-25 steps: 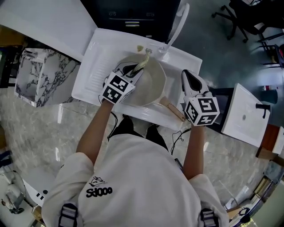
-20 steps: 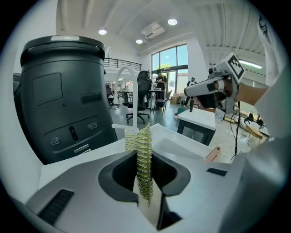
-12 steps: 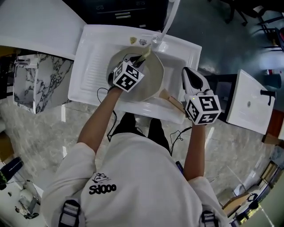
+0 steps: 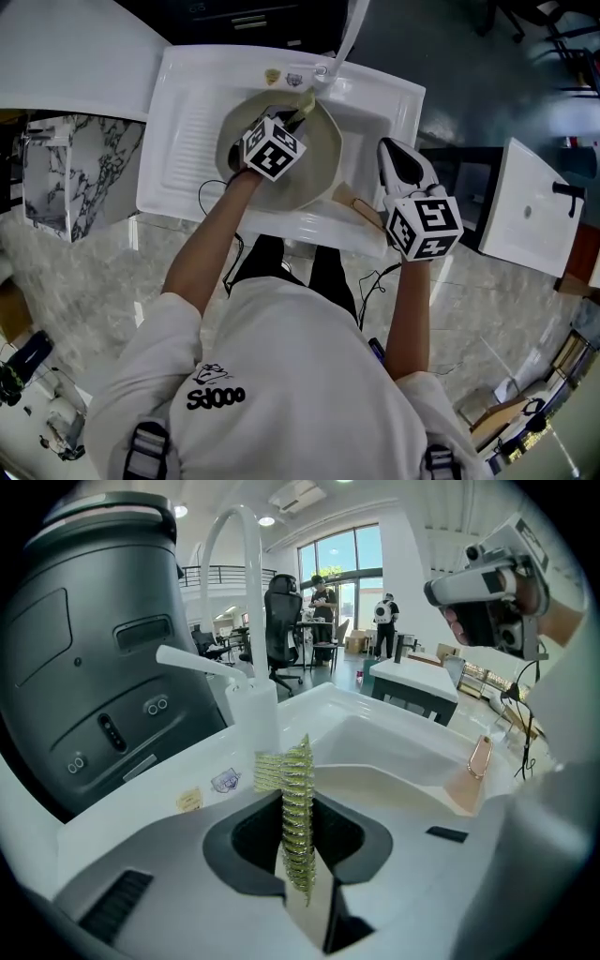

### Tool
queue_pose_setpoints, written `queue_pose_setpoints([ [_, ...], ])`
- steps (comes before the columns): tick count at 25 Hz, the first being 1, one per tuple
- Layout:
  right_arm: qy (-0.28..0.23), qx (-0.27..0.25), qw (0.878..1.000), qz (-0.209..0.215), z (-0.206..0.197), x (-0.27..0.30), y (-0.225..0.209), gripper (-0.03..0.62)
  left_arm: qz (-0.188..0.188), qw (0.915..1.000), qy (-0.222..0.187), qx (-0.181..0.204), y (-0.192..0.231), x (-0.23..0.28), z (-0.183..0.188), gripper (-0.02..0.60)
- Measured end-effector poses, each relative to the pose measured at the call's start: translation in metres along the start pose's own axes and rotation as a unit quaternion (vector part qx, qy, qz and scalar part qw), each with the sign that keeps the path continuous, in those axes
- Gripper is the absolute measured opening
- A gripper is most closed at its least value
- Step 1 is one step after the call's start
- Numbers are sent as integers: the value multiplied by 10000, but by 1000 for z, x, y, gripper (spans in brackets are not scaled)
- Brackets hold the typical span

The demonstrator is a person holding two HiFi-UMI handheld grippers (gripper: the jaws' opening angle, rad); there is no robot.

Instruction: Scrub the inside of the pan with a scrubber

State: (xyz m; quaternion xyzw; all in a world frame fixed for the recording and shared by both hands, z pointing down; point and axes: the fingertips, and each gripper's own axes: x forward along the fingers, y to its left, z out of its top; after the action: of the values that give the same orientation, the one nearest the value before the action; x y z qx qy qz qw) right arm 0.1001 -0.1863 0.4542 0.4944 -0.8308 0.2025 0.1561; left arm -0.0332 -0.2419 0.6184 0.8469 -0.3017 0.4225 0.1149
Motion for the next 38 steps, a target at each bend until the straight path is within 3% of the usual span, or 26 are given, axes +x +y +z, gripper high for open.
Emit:
queue_pose_setpoints([
  [5,65,41,10000,36,-4,5,2,9,-216,9997,128,56,-10,14,-5,71],
  [11,108,75,9999,-17,-7,6,0,9,-614,9979,47,-223,-20,39,-6,71],
  [15,140,82,9999,-42,-9,4,-1,9,-814,9965,90,170,-29,52,-8,71],
  [18,173,118,9998,-75,-13,2,-4,9,-1015,9945,38,248,-39,56,-7,72],
  [22,204,154,9996,-110,-17,0,-5,9,-1397,9885,-57,576,-62,58,-6,72],
  [27,225,33,9997,-109,-14,1,-6,9,-2238,9712,-156,802,-100,51,-8,72],
  [32,196,14,9998,-99,-12,1,-5,9,-2915,9536,-149,744,-121,40,-17,72],
  [35,195,5,9998,-55,-12,3,0,9,-3403,9364,-40,853,-135,29,-27,72],
  [38,198,3,9998,-15,-13,4,4,9,-3949,9123,145,1070,-151,15,-40,72],
])
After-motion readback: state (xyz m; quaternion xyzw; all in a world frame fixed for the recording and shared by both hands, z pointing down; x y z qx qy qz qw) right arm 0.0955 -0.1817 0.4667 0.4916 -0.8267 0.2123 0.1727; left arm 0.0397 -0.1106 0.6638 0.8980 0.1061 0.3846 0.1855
